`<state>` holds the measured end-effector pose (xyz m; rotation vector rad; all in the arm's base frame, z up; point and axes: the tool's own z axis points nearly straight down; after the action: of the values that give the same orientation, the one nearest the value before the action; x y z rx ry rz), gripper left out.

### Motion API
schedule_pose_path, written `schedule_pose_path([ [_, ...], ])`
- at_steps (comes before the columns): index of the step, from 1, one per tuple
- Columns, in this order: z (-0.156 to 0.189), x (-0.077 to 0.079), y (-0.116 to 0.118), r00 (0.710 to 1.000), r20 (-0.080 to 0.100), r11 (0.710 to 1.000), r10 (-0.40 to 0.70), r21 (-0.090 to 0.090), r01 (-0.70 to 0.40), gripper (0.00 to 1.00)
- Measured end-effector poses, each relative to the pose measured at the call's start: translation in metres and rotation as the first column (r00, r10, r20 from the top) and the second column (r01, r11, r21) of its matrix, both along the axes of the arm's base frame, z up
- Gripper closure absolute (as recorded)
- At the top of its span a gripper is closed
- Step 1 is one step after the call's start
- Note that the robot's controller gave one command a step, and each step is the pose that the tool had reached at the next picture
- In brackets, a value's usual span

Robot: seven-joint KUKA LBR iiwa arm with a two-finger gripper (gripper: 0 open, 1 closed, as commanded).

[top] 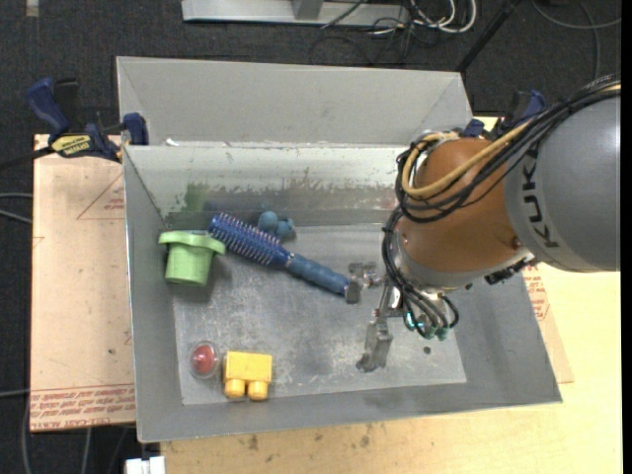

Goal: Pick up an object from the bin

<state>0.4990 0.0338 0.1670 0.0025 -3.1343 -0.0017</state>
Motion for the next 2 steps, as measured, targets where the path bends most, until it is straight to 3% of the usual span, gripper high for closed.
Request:
schedule_pose_path([
  [1,-0.028,0.069,0.002,0.997,0.012,0.997,0.082,0.000,-0.082,0.00],
  [2,-0.095,0.107,-0.009,0.995,0.007,0.995,-0.097,0.000,0.097,0.00],
])
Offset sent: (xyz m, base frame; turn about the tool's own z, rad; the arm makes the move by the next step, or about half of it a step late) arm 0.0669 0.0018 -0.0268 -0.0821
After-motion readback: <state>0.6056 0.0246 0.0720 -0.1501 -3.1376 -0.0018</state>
